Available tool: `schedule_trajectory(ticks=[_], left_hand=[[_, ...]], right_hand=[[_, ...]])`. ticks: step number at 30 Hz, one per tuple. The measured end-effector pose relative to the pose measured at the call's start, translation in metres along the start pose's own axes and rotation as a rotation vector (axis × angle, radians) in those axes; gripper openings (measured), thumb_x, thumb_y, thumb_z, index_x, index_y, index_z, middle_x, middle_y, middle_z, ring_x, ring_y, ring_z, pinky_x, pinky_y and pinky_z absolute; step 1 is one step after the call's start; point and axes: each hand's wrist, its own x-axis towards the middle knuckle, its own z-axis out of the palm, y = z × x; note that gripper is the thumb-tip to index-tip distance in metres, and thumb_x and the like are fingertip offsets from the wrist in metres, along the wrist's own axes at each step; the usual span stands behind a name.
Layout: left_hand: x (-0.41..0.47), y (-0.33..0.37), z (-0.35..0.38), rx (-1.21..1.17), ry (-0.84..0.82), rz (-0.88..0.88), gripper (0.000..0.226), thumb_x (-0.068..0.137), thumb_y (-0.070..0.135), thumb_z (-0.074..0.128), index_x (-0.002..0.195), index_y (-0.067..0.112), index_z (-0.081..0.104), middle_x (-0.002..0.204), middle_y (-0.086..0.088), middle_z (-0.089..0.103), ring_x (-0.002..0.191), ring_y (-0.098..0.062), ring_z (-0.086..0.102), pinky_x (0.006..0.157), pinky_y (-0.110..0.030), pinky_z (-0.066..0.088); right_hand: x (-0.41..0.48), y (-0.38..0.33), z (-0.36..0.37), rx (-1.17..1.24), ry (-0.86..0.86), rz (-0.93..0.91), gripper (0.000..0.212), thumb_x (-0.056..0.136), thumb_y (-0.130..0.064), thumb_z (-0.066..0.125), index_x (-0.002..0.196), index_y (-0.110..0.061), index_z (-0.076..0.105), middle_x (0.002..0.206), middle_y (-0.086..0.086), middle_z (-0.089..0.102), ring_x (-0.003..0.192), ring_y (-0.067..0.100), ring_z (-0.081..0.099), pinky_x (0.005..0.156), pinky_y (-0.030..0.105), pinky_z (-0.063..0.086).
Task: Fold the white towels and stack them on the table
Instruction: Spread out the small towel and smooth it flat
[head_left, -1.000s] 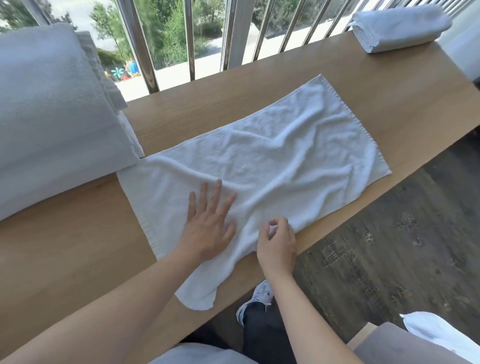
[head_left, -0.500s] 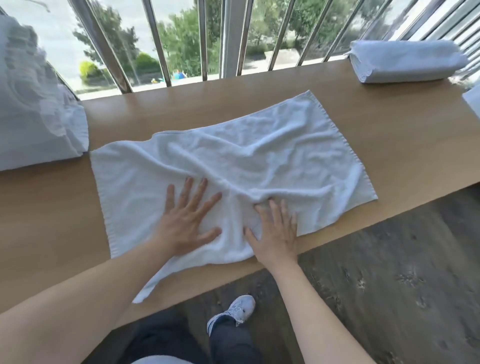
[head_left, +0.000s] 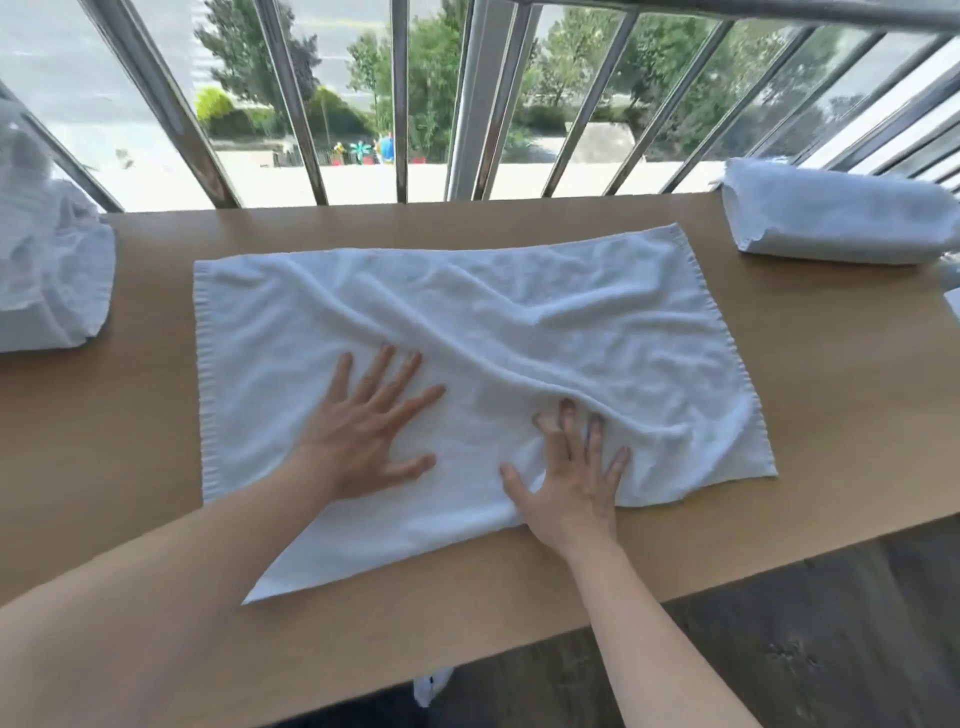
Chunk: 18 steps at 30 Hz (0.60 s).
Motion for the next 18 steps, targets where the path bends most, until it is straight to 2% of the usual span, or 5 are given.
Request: schedule_trajectory(ticks=[6,11,13,15,18], left_hand=[[0.025,-0.009,-0.005,-0.021,-0.016,0.044,0.085,0.087,0.084,0.022,0.159,0.042,0.008,0.17,0.0,0.0,0.155,-0.031,-0.005,0.12,-0.064,0.001],[0.005,0.017,-0.005,-0.168,0.078,-0.047,0.072,0.092,0.078,0.028,0.149,0.035,0.037,0.169,-0.001,0.008,0.156,-0.029,-0.004,0.121,-0.062,0.004],[0.025,0.046,-0.009,-0.237,0.137,-0.114,0.063,0.095,0.07,0.034,0.14,0.029,0.046,0.169,-0.004,0.008,0.156,-0.027,-0.003,0.122,-0.059,0.006],[0.05,0.081,-0.01,-0.289,0.159,-0.148,0.061,0.097,0.063,0.037,0.146,0.027,0.044,0.169,-0.006,0.005,0.156,-0.026,-0.003,0.123,-0.056,0.006],[0.069,0.117,-0.005,-0.232,0.099,-0.191,0.066,0.097,0.057,0.038,0.156,0.028,0.034,0.169,-0.005,0.009,0.156,-0.029,0.0,0.122,-0.057,0.01]], right_hand=[[0.01,0.012,-0.009,-0.044,-0.042,-0.031,0.074,0.088,-0.08,0.015,0.151,-0.048,-0.006,0.162,-0.017,-0.028,0.149,0.018,-0.029,0.117,0.057,-0.019],[0.006,0.018,-0.023,0.031,0.15,-0.049,0.056,0.093,-0.066,0.032,0.137,-0.033,0.039,0.146,-0.001,0.038,0.133,0.028,0.036,0.108,0.049,0.021],[0.031,0.022,-0.034,0.06,0.278,-0.069,0.05,0.096,-0.054,0.036,0.134,-0.024,0.051,0.139,0.004,0.048,0.127,0.031,0.045,0.106,0.048,0.027],[0.056,0.029,-0.041,0.035,0.286,-0.092,0.047,0.1,-0.046,0.041,0.139,-0.023,0.051,0.149,0.006,0.044,0.139,0.032,0.038,0.113,0.053,0.022],[0.072,0.049,-0.038,-0.036,0.061,-0.105,0.058,0.103,-0.055,0.026,0.158,-0.039,0.016,0.169,-0.006,0.002,0.155,0.023,-0.003,0.122,0.053,-0.004]])
